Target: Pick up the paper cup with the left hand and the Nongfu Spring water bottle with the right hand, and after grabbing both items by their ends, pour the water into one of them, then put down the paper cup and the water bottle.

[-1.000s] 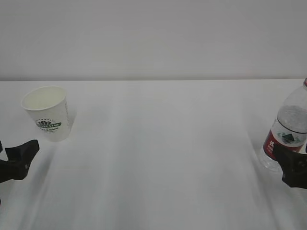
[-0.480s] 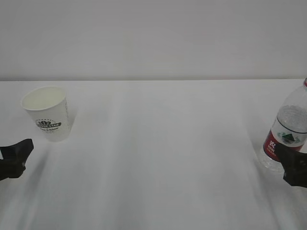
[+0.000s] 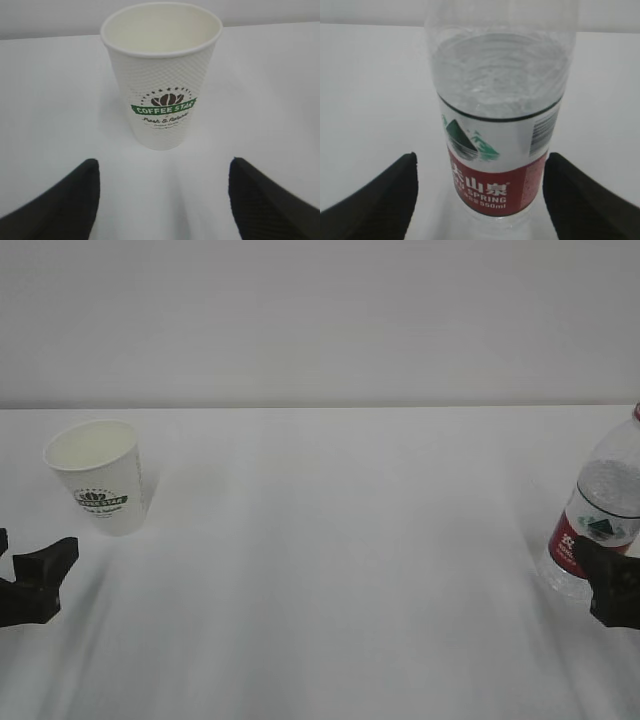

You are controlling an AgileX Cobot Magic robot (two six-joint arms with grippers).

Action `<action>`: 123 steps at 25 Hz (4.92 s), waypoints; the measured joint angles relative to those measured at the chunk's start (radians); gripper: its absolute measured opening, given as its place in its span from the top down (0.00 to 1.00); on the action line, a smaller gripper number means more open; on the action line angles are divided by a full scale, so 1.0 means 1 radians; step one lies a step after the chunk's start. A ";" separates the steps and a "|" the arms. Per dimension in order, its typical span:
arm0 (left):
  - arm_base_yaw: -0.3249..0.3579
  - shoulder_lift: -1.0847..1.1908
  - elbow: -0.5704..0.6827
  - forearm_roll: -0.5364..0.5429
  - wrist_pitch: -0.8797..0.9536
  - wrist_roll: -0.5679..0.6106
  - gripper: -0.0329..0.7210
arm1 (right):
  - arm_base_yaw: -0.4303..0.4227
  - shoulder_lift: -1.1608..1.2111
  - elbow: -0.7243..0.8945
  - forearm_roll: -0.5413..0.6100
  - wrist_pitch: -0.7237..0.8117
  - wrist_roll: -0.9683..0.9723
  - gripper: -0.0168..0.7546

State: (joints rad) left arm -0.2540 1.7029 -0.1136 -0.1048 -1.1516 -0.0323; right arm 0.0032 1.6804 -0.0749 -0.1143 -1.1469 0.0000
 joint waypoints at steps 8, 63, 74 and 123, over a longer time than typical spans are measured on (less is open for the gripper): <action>0.000 0.000 0.000 -0.005 0.000 0.009 0.18 | 0.000 0.001 -0.043 0.007 0.000 -0.009 0.21; 0.000 0.000 0.000 0.003 0.000 0.009 0.19 | 0.000 0.256 -0.274 -0.160 -0.010 -0.067 0.21; 0.000 0.000 0.000 0.009 0.000 0.009 0.19 | 0.000 0.256 -0.272 -0.180 -0.010 -0.083 0.21; 0.000 0.000 0.000 0.057 0.000 0.009 0.19 | 0.000 0.266 -0.400 -0.227 -0.006 0.089 0.33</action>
State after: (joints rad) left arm -0.2540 1.7029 -0.1136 -0.0483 -1.1516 -0.0232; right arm 0.0032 1.9463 -0.4753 -0.3412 -1.1526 0.0886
